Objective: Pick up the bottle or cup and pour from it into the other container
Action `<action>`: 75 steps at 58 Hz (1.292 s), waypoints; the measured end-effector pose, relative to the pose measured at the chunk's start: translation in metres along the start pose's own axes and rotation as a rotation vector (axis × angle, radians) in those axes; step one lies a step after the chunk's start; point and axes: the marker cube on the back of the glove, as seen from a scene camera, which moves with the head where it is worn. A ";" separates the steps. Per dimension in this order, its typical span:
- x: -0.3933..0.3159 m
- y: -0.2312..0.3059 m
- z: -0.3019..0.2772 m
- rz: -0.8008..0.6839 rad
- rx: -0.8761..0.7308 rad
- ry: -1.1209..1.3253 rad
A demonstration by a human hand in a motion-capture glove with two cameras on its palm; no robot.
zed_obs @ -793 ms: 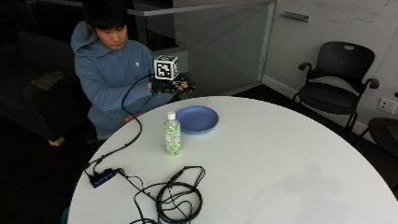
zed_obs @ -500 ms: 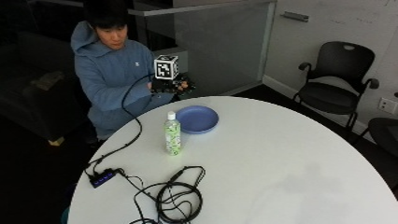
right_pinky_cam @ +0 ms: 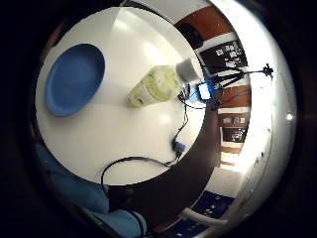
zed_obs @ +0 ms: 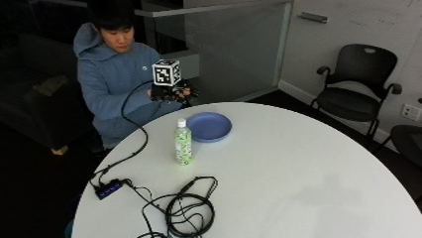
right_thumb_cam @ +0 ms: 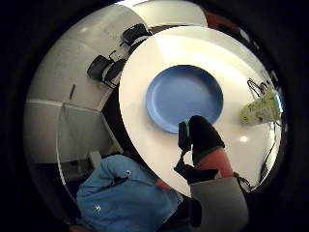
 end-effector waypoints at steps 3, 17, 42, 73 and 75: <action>0.010 0.005 -0.002 0.017 0.004 -0.005; 0.059 0.025 -0.010 0.094 0.005 0.025; 0.157 0.075 -0.014 0.206 0.076 -0.108; 0.234 0.090 0.014 0.248 0.204 -0.546; 0.237 0.088 0.018 0.230 0.218 -0.609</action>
